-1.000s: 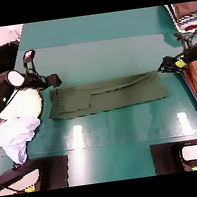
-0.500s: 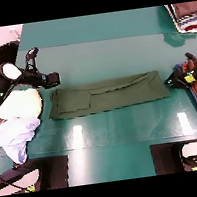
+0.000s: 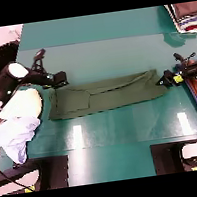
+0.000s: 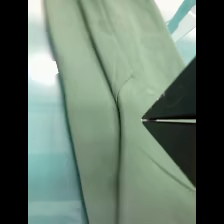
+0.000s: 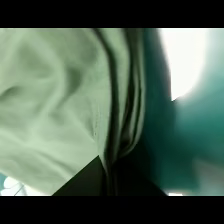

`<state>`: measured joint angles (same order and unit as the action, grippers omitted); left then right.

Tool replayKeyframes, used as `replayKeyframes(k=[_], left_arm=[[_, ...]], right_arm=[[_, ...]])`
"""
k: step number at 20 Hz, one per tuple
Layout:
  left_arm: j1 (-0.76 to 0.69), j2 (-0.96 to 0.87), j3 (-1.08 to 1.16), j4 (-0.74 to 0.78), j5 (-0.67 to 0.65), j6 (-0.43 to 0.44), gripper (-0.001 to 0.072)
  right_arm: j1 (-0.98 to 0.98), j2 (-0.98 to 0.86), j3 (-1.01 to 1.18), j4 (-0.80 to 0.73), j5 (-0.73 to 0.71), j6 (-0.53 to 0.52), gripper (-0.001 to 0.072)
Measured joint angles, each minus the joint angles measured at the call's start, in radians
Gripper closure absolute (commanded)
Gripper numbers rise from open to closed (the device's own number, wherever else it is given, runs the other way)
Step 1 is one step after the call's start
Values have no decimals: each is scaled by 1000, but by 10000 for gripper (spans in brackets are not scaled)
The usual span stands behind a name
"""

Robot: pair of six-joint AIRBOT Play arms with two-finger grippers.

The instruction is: Fold the shirts.

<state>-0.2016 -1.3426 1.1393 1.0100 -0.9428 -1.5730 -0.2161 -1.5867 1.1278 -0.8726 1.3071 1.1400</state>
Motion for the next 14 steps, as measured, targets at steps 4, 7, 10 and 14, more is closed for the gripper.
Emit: replayKeyframes(k=[4, 7, 10, 14], left_arm=[[-146, -130, 83, -17, 58, 2, 684], [-254, -268, 205, -37, 76, 2, 684], [-334, -391, 323, -51, 75, 1, 684], [-385, -484, 401, -70, 61, 0, 684]], right_arm=[[19, 120, 41, 74, 23, -3, 694], [80, 198, 130, 130, 45, 30, 694], [176, 241, 237, 155, 56, 84, 693], [316, 262, 350, 167, 45, 145, 693]])
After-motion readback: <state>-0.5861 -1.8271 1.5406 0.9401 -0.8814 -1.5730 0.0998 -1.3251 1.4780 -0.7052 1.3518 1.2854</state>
